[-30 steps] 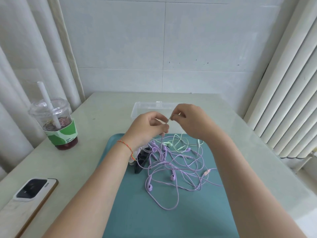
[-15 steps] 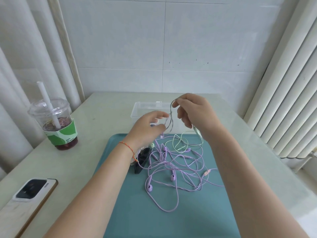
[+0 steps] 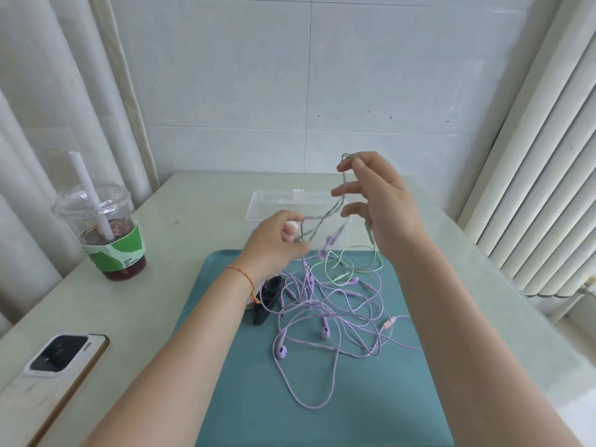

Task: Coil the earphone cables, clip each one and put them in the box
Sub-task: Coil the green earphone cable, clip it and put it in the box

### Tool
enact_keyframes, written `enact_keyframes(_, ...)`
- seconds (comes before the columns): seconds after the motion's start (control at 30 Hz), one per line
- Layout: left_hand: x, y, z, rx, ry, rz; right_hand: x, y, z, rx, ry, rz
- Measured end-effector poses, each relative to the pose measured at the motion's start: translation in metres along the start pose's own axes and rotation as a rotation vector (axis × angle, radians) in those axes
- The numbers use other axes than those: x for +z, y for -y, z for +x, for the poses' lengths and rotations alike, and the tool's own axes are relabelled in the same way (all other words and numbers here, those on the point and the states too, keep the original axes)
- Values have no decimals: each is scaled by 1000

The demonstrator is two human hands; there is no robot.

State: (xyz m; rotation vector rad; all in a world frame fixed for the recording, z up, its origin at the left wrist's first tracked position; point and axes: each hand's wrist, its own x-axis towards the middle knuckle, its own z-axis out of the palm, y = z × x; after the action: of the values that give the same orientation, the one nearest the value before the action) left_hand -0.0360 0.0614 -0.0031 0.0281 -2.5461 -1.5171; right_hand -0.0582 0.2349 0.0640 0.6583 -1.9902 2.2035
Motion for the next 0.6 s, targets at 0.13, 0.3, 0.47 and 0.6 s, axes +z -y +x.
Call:
enact_keyframes(0.13,0,-7,-1,42,-4,-62,0,1,0,61,62,-41)
enact_keyframes(0.3,-1,-20,-5,161,-61,-222,4,1,-3,101,175,-82)
enact_keyframes(0.47,2,-17,-6,174,25,-149,6,2,-1,40,198,138)
enact_keyframes(0.6,3,-4,-1,53,48,148,4,2,0,-43,138,172)
